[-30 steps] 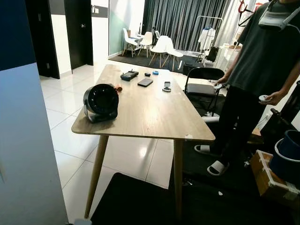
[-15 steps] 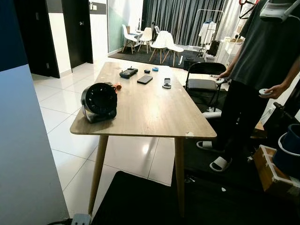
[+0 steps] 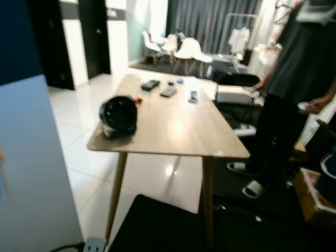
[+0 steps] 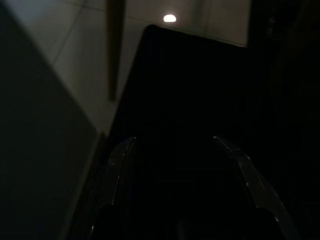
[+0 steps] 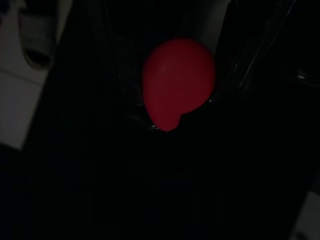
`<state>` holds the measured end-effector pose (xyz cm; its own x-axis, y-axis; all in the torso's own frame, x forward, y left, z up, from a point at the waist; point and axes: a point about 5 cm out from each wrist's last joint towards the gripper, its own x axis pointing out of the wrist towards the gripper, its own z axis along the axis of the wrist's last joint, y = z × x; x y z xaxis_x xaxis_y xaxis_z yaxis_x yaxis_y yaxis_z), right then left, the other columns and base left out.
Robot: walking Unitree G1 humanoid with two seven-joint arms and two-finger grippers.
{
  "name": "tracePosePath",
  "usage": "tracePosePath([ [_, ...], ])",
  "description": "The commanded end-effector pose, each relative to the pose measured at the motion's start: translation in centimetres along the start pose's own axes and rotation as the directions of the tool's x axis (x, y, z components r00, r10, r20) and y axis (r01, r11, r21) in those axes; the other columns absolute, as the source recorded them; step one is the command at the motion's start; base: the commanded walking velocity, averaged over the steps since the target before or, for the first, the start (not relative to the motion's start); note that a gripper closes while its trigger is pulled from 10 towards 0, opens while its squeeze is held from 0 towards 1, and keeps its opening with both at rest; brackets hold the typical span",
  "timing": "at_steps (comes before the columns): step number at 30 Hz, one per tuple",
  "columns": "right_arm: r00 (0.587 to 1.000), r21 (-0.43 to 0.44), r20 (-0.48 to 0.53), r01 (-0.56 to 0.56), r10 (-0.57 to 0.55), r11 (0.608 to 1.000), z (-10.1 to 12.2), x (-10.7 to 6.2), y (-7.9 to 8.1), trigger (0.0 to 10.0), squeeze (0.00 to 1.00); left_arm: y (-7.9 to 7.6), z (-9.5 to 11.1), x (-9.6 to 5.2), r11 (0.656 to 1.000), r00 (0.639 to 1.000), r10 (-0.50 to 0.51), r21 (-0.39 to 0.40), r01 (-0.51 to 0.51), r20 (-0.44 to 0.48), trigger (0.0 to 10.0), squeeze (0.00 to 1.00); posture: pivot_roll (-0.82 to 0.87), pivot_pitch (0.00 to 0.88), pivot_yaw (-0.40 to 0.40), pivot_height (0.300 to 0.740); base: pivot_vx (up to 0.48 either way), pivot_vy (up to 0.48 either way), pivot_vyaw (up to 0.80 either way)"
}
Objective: Hang keys on a hook
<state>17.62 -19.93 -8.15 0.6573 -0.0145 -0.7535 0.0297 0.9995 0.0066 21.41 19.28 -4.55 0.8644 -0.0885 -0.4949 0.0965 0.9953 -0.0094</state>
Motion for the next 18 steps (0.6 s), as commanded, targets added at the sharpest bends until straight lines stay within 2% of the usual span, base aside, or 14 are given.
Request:
tracePosePath([
  [1, 1.000, -0.011, 0.011, 0.001, -0.001, 1.000, 0.13, -0.02, -0.14, 10.0, 0.00, -0.12, -0.49, -0.23, 1.000, 1.000, -0.008, 0.010, 0.008, -0.017, 10.0, 0.00, 0.10, 0.031, -0.046, 0.740, 0.000, 0.000, 0.80],
  [18, 1.000, -0.030, 0.001, -0.012, 0.012, 0.999, -0.16, -0.10, -0.06, 10.0, 0.00, -0.08, -0.66, -0.33, 1.000, 1.000, -0.009, 0.006, 0.009, -0.022, 10.0, 0.00, 0.10, 0.018, -0.050, 0.740, 0.000, 0.000, 0.80],
])
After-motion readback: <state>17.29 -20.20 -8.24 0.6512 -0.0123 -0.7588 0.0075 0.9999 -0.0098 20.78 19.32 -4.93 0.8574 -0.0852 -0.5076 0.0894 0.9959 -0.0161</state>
